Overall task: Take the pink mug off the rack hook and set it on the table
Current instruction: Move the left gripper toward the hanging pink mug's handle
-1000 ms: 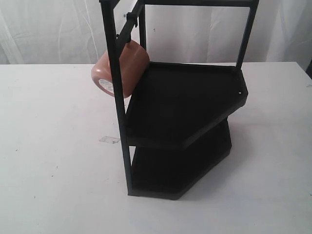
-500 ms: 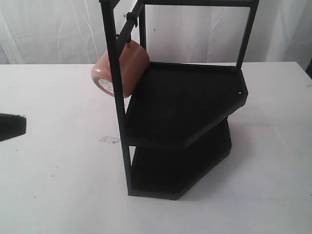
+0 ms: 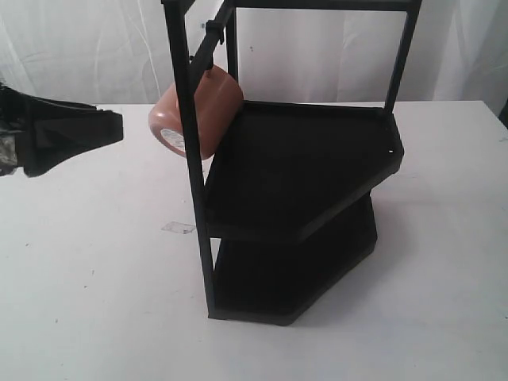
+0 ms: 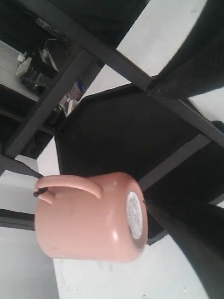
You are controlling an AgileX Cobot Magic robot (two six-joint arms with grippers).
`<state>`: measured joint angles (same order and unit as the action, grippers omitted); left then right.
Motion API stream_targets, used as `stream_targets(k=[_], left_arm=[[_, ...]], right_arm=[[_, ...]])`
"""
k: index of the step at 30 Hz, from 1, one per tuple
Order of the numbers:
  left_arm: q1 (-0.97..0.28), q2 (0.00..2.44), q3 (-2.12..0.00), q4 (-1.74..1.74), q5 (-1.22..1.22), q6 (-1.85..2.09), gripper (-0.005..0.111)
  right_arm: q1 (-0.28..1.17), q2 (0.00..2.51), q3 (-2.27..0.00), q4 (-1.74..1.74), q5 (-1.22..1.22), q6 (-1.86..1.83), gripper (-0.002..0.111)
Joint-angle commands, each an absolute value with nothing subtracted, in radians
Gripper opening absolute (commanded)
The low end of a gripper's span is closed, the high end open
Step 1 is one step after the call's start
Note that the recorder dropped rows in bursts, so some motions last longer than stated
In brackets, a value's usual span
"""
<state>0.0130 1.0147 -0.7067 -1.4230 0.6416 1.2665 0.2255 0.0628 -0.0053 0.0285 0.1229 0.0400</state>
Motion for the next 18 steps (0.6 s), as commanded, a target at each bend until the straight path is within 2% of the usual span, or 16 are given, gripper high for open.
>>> stream_targets(k=[1, 6, 10, 18], left_arm=[[0.008, 1.036, -0.712, -1.532, 0.673, 1.404, 0.065], [-0.030, 1.037, -0.712, -1.628, 0.640, 1.525, 0.065], [-0.095, 1.037, -0.712, -1.730, 0.518, 1.682, 0.065], [-0.163, 1.108, -0.807, -1.726, 0.478, 1.698, 0.065]], right_arm=[[0.217, 0.061, 0.000, 0.029, 0.119, 0.042, 0.003], [0.217, 0.061, 0.000, 0.029, 0.119, 0.042, 0.003], [0.217, 0.061, 0.000, 0.029, 0.119, 0.042, 0.003], [0.217, 0.061, 0.000, 0.032, 0.119, 0.042, 0.003]])
